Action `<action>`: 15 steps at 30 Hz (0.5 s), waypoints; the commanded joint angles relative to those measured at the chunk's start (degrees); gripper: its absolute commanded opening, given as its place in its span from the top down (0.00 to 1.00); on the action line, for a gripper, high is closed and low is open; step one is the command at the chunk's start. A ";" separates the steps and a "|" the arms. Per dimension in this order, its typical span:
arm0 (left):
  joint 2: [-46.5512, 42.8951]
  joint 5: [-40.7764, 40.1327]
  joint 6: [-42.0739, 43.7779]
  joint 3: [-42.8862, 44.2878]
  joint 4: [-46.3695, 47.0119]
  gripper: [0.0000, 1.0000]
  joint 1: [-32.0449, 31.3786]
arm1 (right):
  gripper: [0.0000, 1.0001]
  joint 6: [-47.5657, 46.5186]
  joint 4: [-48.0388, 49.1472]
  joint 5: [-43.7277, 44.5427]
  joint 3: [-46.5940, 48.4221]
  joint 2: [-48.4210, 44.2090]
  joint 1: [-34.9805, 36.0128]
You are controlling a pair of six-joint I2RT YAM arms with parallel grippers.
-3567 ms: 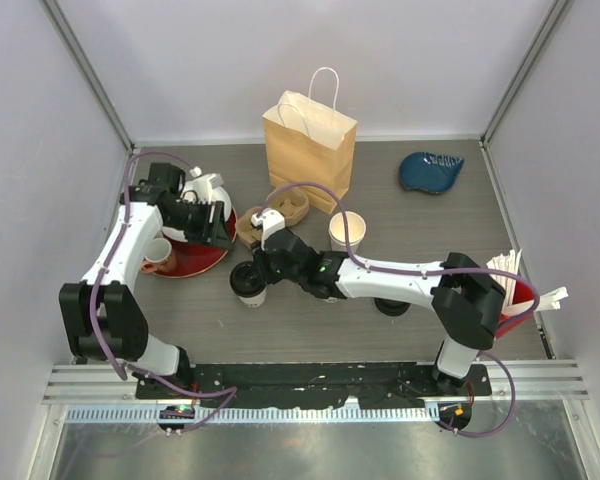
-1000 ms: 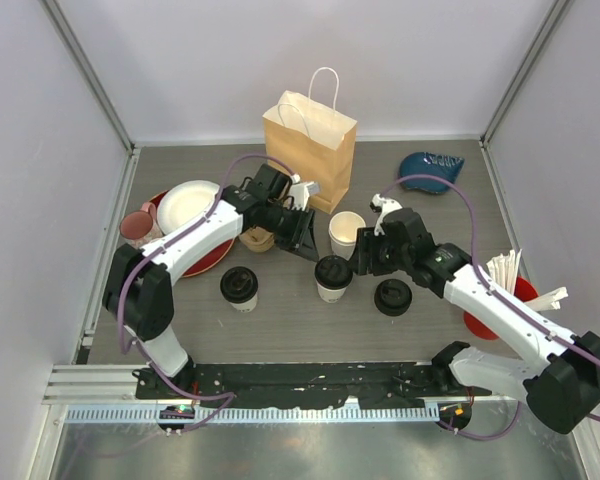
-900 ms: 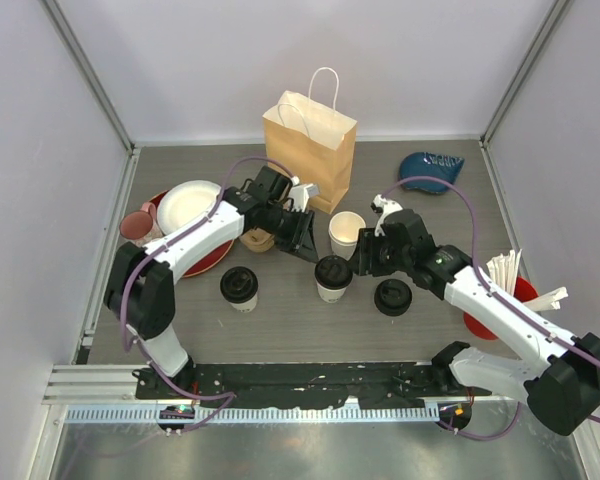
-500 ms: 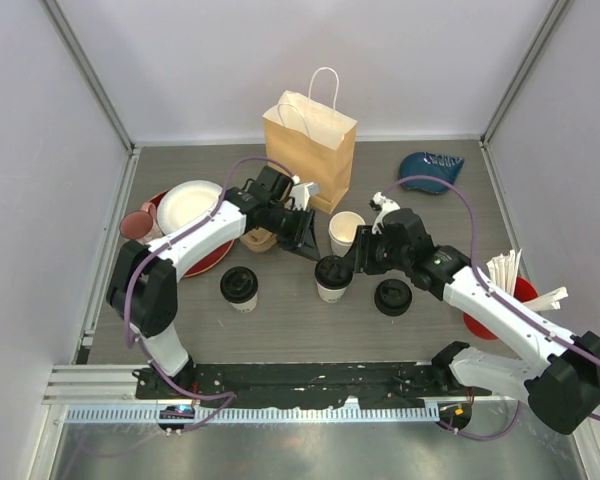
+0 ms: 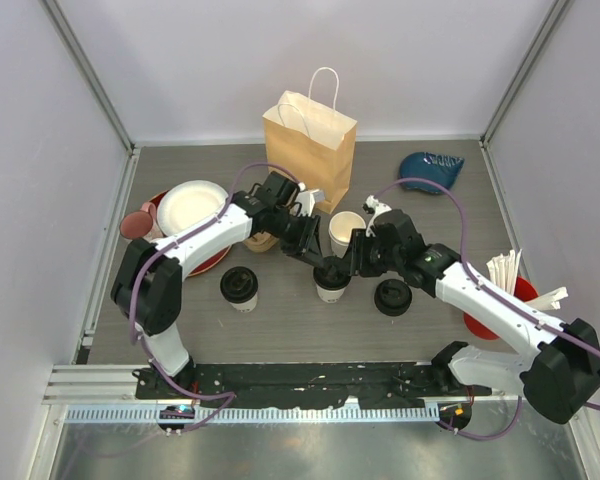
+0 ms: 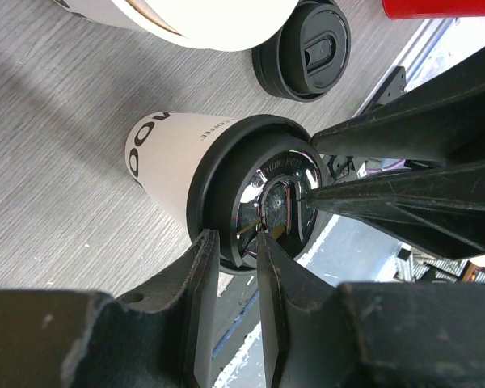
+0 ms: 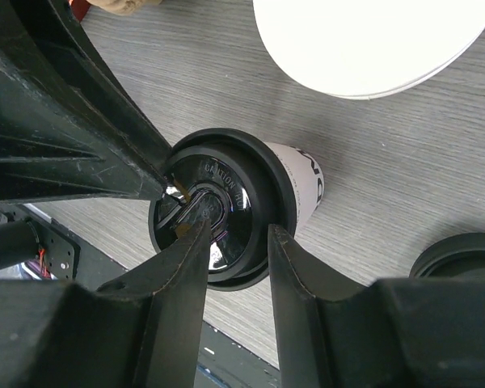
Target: Pack the takeout coffee
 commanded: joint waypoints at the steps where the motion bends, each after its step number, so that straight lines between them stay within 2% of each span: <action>1: 0.65 1.62 -0.51 -0.78 1.80 0.71 -0.29 | 0.60 0.90 1.45 0.95 -0.05 0.51 0.81; 6: 0.21 1.62 -0.33 -2.10 1.63 0.71 -0.38 | 0.60 0.64 0.48 2.01 0.13 0.77 1.52; 15: -1.02 1.70 1.25 -4.65 1.19 0.72 -0.90 | 0.68 3.79 0.13 5.52 -4.26 -0.45 3.54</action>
